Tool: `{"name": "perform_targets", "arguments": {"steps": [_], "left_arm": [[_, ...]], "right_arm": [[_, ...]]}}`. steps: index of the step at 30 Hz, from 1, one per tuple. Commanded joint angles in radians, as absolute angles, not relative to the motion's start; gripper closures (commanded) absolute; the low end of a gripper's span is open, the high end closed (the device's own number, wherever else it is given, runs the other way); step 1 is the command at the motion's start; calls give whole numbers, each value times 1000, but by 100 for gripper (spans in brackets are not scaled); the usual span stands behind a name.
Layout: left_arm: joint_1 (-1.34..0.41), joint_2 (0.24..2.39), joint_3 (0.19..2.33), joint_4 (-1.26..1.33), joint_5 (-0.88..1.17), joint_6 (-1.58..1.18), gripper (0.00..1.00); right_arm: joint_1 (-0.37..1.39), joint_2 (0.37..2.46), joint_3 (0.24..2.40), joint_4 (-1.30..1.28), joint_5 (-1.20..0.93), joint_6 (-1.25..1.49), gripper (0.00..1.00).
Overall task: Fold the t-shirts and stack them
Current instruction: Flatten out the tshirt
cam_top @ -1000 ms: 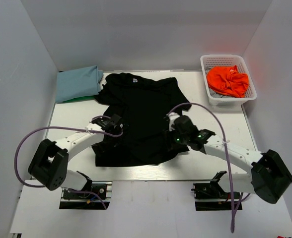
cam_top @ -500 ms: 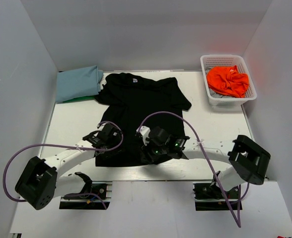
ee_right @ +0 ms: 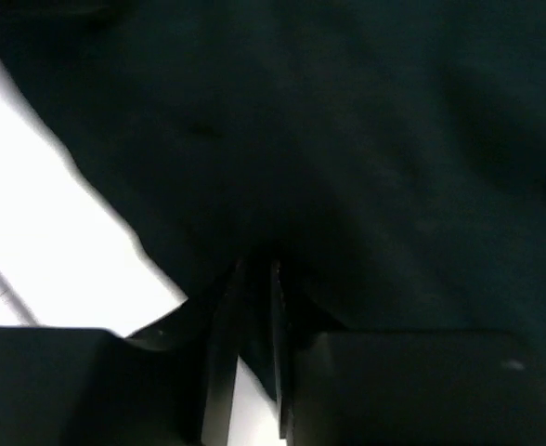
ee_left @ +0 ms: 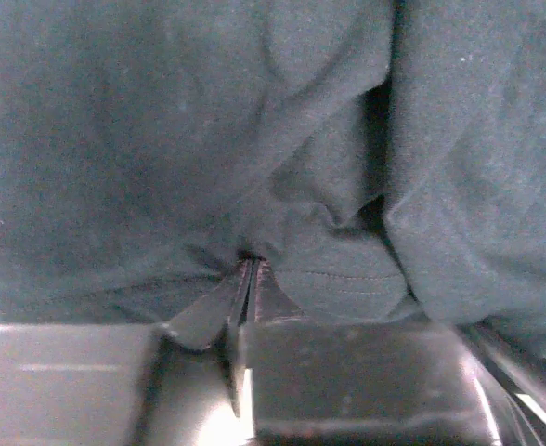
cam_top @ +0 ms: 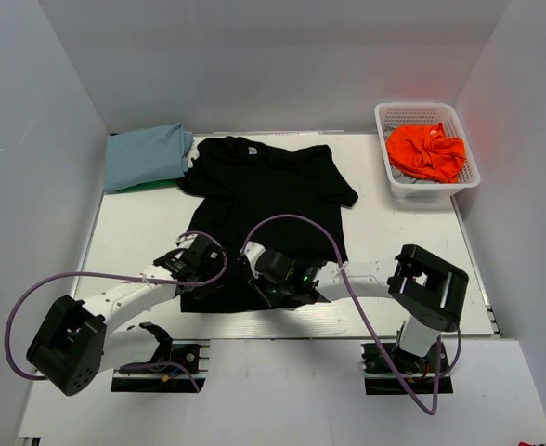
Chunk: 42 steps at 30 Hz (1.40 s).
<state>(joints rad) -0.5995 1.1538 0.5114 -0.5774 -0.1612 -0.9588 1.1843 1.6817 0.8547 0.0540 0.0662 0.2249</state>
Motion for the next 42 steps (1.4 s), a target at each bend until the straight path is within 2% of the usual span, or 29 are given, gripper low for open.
{"name": "perform_targets", "arguments": {"steps": [1,2,4,5,13,16,17,20,21,22,23,26,30,34,38,39,40,42], "left_arm": [[-603,1167,500,-635,-215,-983,90],[-592,1167,500,-647,-225,-998,98],[-592,1141,509,-672,-250,-999,100],[-592,1129,521,-681,-262,-1009,100],[-592,1011,587,-779,-356,-1037,100],[-592,980,649,-877,-409,-1075,100],[-592,980,658,-900,-434,-1075,100],[-583,966,684,-963,-434,-1075,100],[-583,979,684,-975,-434,-1084,93],[-583,988,696,-986,-434,-1103,80],[-583,988,696,-986,-434,-1103,57],[-583,997,686,-968,-408,-1112,54],[-583,968,661,-969,-408,-1124,41],[-583,920,652,-989,-408,-1124,39],[-583,890,643,-989,-408,-1124,39],[-583,890,643,-979,-408,-1124,39],[-583,890,634,-979,-408,-1124,39],[-583,890,634,-968,-408,-1124,39]], "right_arm": [[1177,1614,871,35,276,327,83],[1177,1600,867,31,290,334,85],[1175,1551,844,14,287,347,90],[1175,1525,830,9,290,363,100],[1177,1440,796,-49,229,316,100],[1178,1477,821,-48,170,284,87],[1181,1488,824,-43,140,275,74],[1190,1512,831,-11,94,209,57],[1198,1534,841,-15,94,181,54],[1201,1567,863,-12,95,175,54],[1206,1584,892,-14,109,170,53],[1221,1664,961,-40,126,129,51],[1249,1732,1002,-41,156,114,46],[1256,1775,1034,-57,234,126,46],[1252,1790,1045,-97,385,204,59],[1249,1784,1036,-104,409,222,65],[1250,1772,1029,-109,422,228,80],[1250,1732,1016,-120,419,238,88]]}}
